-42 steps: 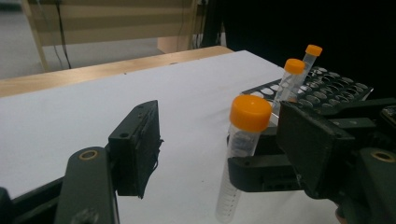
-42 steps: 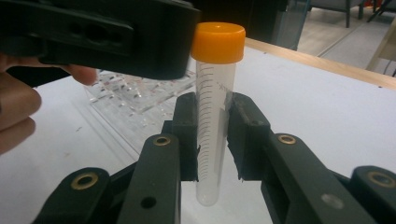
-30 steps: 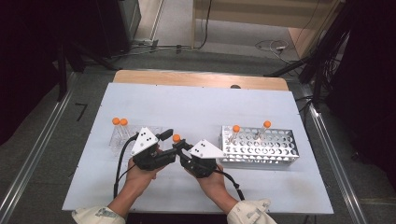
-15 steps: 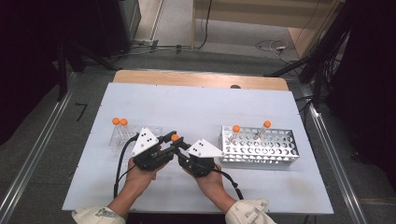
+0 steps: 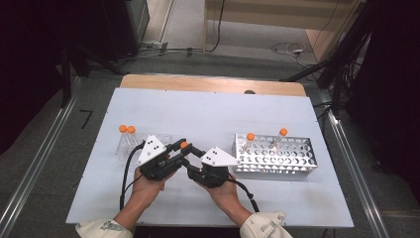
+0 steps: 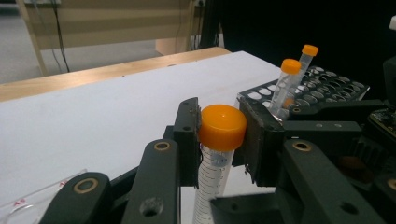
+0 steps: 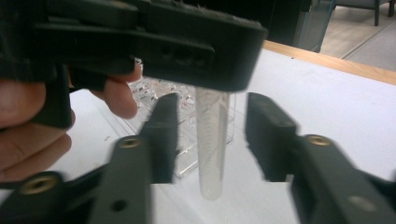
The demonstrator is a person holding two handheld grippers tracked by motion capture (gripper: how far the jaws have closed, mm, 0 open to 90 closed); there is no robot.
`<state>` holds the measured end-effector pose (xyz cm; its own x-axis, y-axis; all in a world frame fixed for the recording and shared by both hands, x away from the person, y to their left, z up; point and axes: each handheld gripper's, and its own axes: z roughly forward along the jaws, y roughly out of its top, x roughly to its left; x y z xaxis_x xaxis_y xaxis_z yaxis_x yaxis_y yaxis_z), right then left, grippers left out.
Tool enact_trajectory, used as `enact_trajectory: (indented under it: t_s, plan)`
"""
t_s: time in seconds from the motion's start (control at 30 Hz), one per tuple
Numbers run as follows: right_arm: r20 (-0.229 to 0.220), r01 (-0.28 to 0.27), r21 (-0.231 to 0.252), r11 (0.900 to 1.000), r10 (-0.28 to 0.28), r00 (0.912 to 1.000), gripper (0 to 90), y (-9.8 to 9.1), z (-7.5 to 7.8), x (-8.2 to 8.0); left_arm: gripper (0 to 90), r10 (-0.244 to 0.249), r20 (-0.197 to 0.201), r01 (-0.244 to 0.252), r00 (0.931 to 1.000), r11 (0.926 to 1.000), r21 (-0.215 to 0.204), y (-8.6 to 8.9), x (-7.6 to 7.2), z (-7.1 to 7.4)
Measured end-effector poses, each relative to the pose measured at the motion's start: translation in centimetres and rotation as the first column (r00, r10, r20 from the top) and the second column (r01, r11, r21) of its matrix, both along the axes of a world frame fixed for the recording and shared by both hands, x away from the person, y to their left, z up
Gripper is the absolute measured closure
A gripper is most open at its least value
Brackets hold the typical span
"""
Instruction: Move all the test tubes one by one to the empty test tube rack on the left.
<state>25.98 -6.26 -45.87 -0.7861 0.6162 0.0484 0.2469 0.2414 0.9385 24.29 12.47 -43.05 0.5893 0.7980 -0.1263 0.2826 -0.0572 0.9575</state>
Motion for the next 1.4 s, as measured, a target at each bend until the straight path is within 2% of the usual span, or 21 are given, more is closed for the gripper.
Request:
enact_trajectory:
  t_s: [0.07,0.2,0.5,0.9,1.03,1.2,1.4]
  plan:
    - [-0.002,-0.002,-0.008,1.0000,0.002,1.0000,40.3,-0.3,0.0,0.1,69.1,0.014,0.004,-0.014,0.9999,0.9999,-0.005,0.4,0.0,0.2]
    - [-0.007,-0.003,-0.008,1.0000,0.003,1.0000,35.8,-0.9,0.2,0.0,69.1,0.045,0.011,-0.045,0.9989,0.9988,-0.022,1.3,0.2,0.7]
    - [-0.016,-0.001,-0.002,1.0000,0.001,0.9999,35.3,-2.5,0.1,-0.5,69.1,0.128,0.015,-0.127,0.9917,0.9899,-0.063,4.3,0.7,2.2]
    - [-0.025,0.016,-0.015,0.9998,-0.016,0.9996,32.1,-3.5,-0.1,-0.4,69.2,0.240,0.043,-0.234,0.9697,0.9644,-0.123,8.5,0.8,4.1]
    - [-0.026,0.012,-0.018,0.9998,-0.012,0.9996,32.2,-3.4,-0.1,-0.5,69.2,0.275,0.047,-0.268,0.9603,0.9569,-0.111,9.2,1.1,4.0]
    - [-0.029,0.006,-0.022,0.9997,-0.007,0.9996,32.4,-3.3,-0.2,-0.5,69.2,0.319,0.063,-0.315,0.9457,0.9470,-0.063,9.7,1.6,3.3]
    - [-0.033,0.006,-0.021,0.9998,-0.006,0.9994,32.7,-3.3,-0.3,-0.5,69.3,0.343,0.068,-0.342,0.9368,0.9392,-0.025,10.0,2.1,2.7]
